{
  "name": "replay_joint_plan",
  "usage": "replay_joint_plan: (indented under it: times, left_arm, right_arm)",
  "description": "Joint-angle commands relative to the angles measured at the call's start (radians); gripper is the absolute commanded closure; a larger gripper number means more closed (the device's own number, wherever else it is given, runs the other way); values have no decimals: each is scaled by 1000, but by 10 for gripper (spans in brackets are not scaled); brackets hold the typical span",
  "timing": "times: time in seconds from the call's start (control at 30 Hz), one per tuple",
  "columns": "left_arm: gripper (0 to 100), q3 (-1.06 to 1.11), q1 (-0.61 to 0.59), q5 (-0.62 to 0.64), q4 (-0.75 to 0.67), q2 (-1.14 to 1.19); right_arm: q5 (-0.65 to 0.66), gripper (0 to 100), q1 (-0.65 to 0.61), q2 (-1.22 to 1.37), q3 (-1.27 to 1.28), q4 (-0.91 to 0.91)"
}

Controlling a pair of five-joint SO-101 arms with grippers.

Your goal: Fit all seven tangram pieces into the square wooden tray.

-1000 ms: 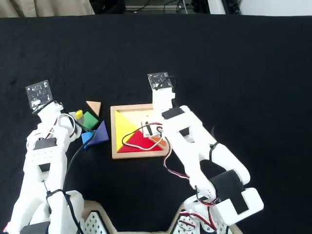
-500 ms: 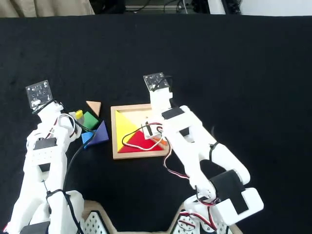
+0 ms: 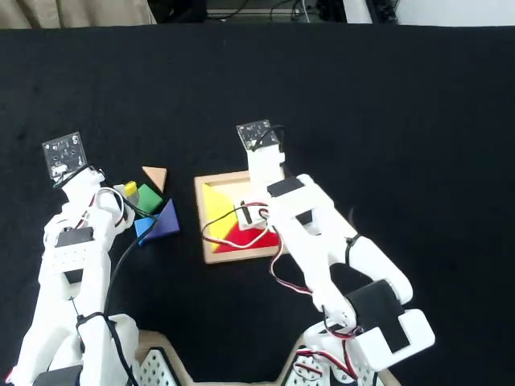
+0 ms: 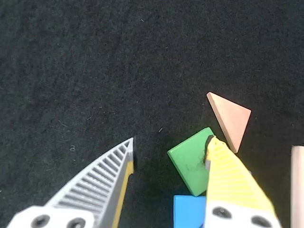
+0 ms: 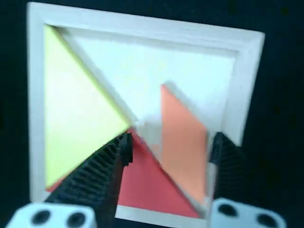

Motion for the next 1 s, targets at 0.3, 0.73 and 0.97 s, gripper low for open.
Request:
replay_joint_plan:
  times: [0.3,0.73,0.97]
  left_arm:
    - [755,-8,10,-6,-21,-11]
    - [755,-8,10,-6,-21,-11]
    - [755,-8,10,-6,-23,-11]
  right_arm:
    - [-14,702,15,-51,-2,18]
    - [-14,946,282,-44,-248,365]
    - [115,988,305,-44,-278,359]
